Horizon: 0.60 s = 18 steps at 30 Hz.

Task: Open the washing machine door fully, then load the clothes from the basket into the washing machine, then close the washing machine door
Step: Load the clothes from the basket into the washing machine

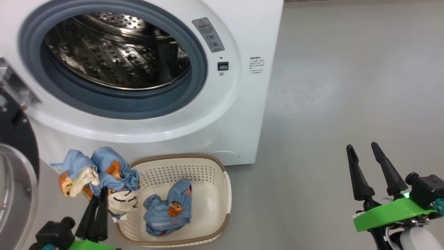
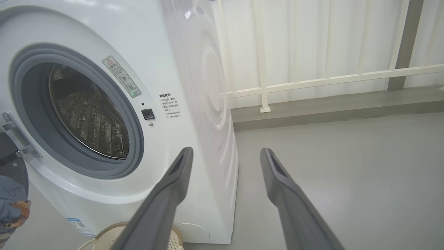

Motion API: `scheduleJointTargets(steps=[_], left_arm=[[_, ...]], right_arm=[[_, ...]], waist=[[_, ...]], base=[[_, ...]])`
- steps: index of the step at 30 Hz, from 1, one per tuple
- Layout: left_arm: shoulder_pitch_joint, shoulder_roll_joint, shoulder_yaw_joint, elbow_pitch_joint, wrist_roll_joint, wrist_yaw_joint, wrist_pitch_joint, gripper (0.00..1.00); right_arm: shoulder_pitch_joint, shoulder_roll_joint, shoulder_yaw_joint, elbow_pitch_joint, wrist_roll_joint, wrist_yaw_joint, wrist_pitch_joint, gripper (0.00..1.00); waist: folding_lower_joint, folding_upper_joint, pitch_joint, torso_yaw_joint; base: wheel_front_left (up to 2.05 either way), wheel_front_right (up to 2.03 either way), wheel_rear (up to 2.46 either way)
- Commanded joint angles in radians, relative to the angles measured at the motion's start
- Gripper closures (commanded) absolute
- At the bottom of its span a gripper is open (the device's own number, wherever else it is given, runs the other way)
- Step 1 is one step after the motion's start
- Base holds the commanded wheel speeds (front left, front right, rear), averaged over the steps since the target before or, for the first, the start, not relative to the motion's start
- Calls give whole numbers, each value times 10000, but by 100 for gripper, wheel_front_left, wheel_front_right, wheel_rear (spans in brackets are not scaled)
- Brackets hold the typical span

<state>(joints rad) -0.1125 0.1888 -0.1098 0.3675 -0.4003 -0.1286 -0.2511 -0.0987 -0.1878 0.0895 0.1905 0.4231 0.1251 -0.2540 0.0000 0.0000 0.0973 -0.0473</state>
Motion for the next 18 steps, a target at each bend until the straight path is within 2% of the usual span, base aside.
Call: scheduleJointTargets(steps=[1, 10, 18], left_arm=[[39, 62, 532, -567, 272, -21, -106, 100], [774, -527, 1200, -2073, 867, -21, -106, 100], [686, -703, 1291, -2396, 890, -21, -107, 100]], right_arm=[[5, -155, 68, -287, 14, 56, -78, 0], [71, -205, -202, -411, -27, 56, -78, 0], [-110, -210, -239, -493, -41, 56, -78, 0]], waist=[[0, 0, -94, 202], [0, 0, 145, 434], [0, 0, 549, 448]], base=[[0, 0, 0], [0, 0, 0], [0, 0, 0]])
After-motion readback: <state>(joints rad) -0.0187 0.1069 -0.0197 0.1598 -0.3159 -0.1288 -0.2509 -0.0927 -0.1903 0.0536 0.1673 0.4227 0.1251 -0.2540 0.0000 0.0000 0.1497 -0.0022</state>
